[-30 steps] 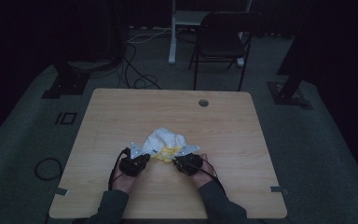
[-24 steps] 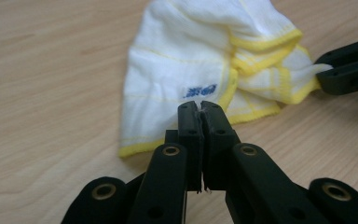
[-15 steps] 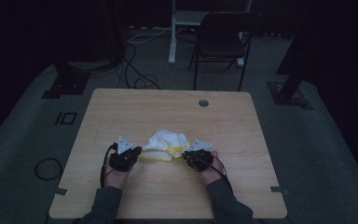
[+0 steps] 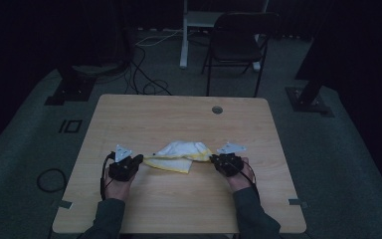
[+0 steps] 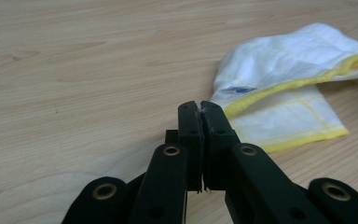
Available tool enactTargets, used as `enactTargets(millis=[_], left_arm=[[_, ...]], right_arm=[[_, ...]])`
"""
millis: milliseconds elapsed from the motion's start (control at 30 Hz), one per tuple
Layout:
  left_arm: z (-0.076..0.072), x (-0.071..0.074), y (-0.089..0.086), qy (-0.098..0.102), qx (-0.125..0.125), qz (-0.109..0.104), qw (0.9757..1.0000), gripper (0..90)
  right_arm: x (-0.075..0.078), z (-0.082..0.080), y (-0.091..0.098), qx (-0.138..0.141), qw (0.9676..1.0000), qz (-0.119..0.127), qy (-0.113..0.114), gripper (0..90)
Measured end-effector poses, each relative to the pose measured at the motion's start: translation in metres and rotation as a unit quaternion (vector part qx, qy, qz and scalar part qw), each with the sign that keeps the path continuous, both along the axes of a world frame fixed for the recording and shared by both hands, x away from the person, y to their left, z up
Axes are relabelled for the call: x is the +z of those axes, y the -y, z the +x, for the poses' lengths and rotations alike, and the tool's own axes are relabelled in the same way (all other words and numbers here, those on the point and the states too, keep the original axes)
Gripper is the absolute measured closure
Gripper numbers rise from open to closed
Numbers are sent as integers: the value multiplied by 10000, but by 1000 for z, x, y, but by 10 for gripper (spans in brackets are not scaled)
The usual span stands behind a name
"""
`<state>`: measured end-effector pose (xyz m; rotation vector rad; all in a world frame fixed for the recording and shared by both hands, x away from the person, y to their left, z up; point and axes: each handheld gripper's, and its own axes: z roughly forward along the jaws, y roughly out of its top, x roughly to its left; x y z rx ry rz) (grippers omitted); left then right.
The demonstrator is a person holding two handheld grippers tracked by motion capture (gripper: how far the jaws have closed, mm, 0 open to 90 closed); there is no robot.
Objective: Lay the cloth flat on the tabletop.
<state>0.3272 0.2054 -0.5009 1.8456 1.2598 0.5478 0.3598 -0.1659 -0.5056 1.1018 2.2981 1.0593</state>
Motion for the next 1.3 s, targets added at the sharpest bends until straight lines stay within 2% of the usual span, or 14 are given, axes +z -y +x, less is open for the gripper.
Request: enactTargets(millis=[233,567,667,800,933,1033,1133,1167,1300], left_arm=[[1,-3,-10,-119,170,-23,9998,888],[8,-12,-20,-407,326,-91,9986,888],[11,-17,-22,-532,346,-87,9979,888],[13,-20,-20,-592,342,-29,9977,876],[10,-15,-17,-423,296,41,9987,820],[7,-9,-13,-289,218,83,9993,793],[6,-6,-8,-214,118,98,9997,779],[5,-2,-1,-155,-29,103,9998,779],[5,3,13,-93,-269,109,9995,760]], right_arm=[[0,3,22,-344,9994,85,-64,851],[1,8,54,-781,9967,178,-151,869],[-3,11,58,-834,9962,130,-232,870],[-8,15,55,-817,9962,-1,-288,868],[-8,17,52,-844,9960,-77,-272,780],[-5,15,52,-853,9963,-41,-136,713],[-3,13,52,-824,9966,-42,-61,698],[-2,12,52,-800,9968,-24,-62,692],[-3,12,50,-752,9971,-34,-58,689]])
